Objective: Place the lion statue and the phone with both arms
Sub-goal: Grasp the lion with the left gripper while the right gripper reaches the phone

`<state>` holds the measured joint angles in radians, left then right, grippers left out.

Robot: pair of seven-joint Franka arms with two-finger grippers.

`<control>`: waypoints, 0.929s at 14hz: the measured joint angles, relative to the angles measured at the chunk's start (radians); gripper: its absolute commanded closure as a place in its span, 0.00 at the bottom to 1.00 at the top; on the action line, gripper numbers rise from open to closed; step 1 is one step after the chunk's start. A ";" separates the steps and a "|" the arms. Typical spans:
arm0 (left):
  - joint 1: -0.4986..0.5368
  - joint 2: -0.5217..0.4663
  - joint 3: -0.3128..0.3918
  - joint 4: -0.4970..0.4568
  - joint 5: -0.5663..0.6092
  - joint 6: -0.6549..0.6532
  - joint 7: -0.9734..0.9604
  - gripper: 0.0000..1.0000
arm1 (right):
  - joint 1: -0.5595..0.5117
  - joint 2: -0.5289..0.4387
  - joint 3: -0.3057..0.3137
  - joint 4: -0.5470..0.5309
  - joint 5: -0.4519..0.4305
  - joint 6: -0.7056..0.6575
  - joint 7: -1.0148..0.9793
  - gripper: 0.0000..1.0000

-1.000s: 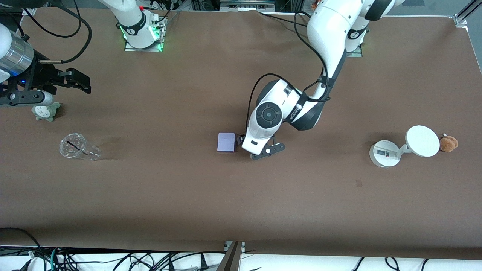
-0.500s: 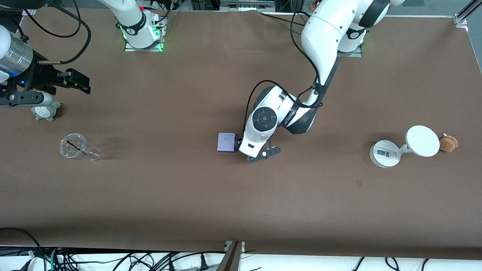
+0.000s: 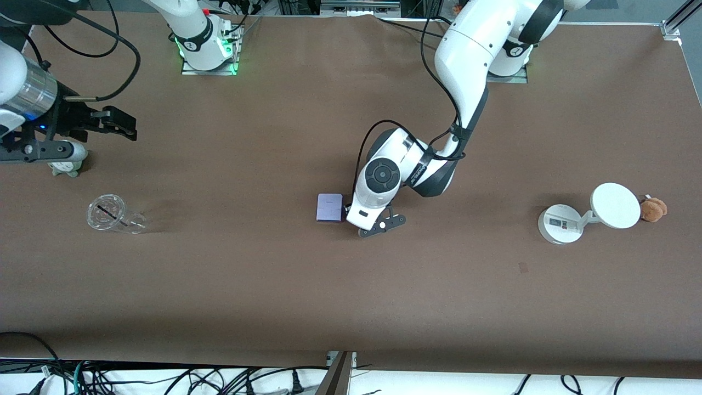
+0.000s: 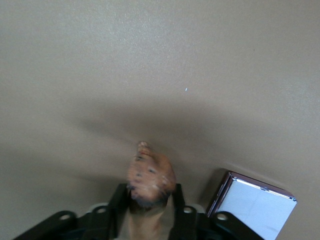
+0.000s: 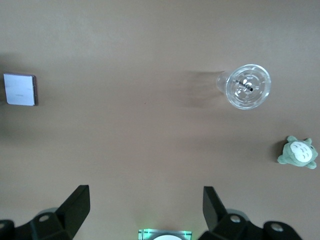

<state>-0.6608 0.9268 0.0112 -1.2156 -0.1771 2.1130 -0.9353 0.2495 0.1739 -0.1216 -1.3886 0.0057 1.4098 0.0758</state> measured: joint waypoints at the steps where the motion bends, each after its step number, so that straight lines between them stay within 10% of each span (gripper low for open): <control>1: 0.000 0.000 0.002 0.004 0.000 0.002 0.003 1.00 | 0.000 0.014 0.000 -0.004 0.002 -0.001 0.000 0.00; 13: 0.264 -0.175 0.072 0.039 0.063 -0.385 0.417 1.00 | 0.083 0.204 0.018 -0.030 0.086 0.133 0.018 0.00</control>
<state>-0.3966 0.7517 0.0830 -1.1765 -0.1144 1.7280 -0.5179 0.3325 0.3782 -0.1036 -1.4184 0.0913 1.5427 0.0942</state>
